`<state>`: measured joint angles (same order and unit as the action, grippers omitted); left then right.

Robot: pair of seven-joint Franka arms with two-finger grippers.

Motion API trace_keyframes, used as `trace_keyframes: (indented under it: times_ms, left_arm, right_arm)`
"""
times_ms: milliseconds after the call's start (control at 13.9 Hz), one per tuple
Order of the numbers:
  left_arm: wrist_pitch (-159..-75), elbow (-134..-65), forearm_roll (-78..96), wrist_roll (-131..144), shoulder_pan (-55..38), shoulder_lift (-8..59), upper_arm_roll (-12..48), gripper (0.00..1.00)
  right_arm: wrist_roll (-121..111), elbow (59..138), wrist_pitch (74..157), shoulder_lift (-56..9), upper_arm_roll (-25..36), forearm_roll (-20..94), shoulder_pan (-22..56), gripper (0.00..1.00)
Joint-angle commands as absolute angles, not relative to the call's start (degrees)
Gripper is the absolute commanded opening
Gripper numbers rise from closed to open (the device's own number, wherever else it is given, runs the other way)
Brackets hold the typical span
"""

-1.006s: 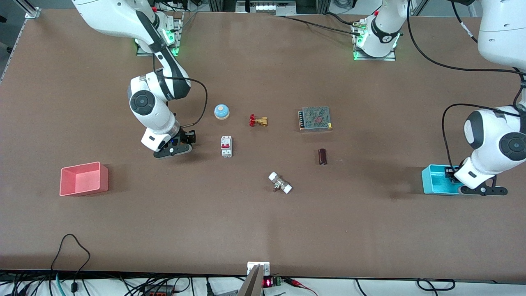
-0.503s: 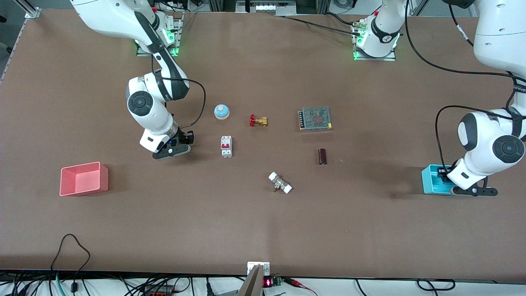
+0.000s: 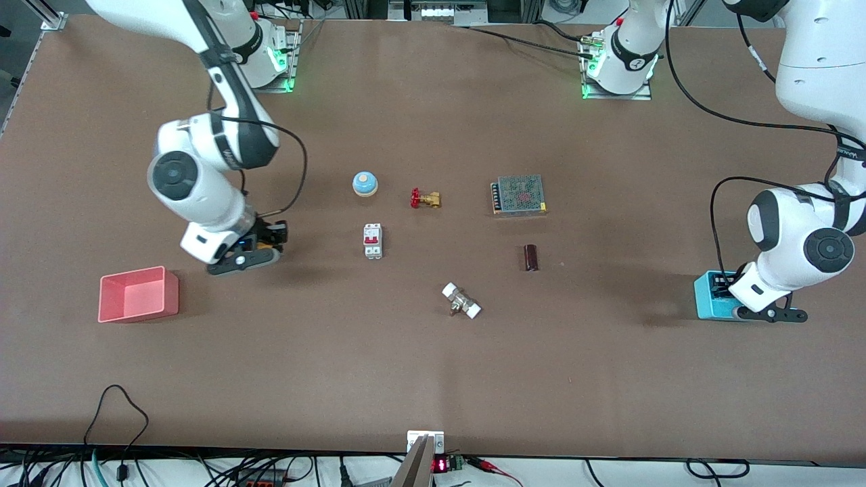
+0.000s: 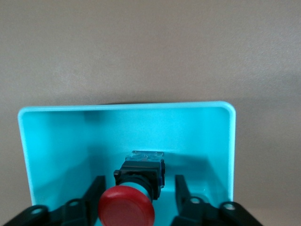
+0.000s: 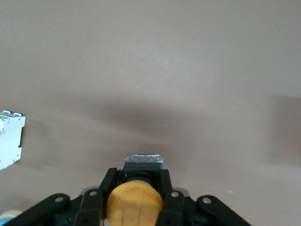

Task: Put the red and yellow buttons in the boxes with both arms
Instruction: 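Lower the red button into the cyan box while the right gripper carries yellow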

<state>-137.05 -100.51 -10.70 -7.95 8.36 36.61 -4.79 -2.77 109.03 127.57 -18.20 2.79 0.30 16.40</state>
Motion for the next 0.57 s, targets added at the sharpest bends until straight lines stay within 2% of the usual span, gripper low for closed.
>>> trace_keyframes:
  times_ms: [0,215,503]
  left_arm:
    - [-135.97,-99.84,-9.58,-10.54,9.32,34.64,-3.78,0.99]
    - [-132.29,-99.76,-9.49,-15.2,9.4,30.25,-3.95,1.0]
    - [-123.07,-99.58,-9.49,-14.42,7.65,21.65,-2.73,1.0]
  right_arm:
    - [-9.65,104.69,122.71,-17.41,4.92,0.53,13.37,0.3]
    - [-15.35,101.53,119.28,-16.88,5.44,0.44,8.81,0.3]
    - [-22.57,97.13,119.09,-19.68,5.71,0.61,1.94,0.3]
